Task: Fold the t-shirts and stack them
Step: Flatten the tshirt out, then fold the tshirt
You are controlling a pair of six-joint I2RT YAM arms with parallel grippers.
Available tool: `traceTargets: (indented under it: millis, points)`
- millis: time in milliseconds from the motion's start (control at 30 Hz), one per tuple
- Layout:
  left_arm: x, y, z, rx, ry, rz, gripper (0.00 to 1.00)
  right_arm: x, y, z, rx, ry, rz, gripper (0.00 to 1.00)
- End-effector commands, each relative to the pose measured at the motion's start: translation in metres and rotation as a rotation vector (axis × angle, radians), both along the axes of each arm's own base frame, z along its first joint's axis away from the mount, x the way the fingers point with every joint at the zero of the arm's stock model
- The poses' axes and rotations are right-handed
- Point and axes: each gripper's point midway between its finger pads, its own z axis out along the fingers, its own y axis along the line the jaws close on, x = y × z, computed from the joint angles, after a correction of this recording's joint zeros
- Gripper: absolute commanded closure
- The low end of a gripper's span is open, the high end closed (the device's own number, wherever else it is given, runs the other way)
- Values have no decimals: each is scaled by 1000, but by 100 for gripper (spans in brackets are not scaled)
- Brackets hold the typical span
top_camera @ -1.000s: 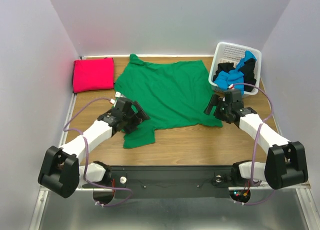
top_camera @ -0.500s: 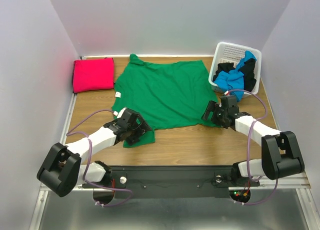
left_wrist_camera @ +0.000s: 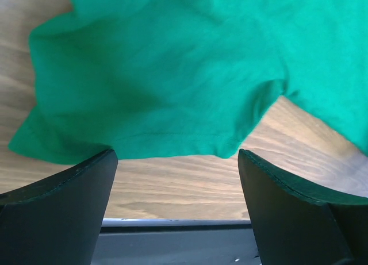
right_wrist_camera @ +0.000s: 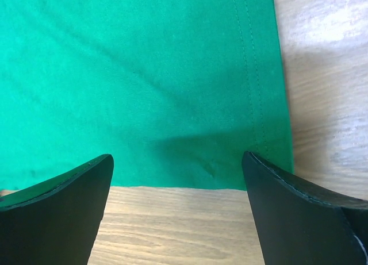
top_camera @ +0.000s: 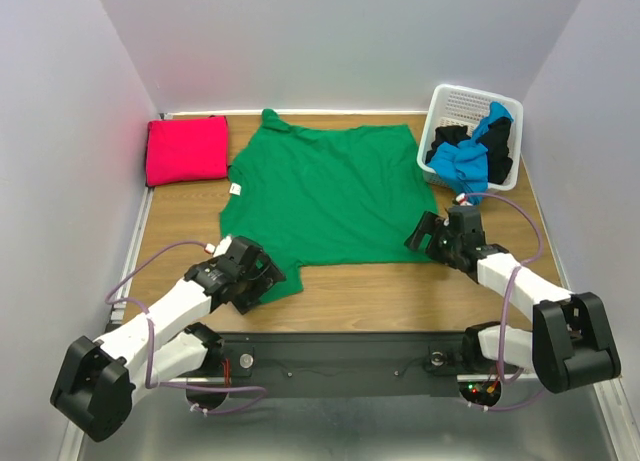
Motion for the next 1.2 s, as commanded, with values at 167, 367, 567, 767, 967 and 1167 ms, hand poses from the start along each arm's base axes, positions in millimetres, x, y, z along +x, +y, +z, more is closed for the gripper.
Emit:
traceTargets:
  millis: [167, 367, 567, 767, 967, 1167]
  points:
    - [-1, 24, 14, 102, 0, 89, 1, -4, 11, 21, 55, -21, 31, 0]
    - [26, 63, 54, 335, -48, 236, 1, 2, 10, 45, 74, -88, -5, 0]
    - [7, 68, 15, 408, 141, 200, 2, 2, -1, 47, 55, -96, -81, 0]
    - [8, 65, 18, 373, 120, 207, 2, 2, -1, 40, 50, -67, -84, 0]
    - [15, 50, 11, 348, 143, 142, 21, 8, -7, 42, 19, -72, -102, 0]
    - [8, 30, -14, 240, 176, 117, 29, 10, -10, 46, 2, -87, -112, 0]
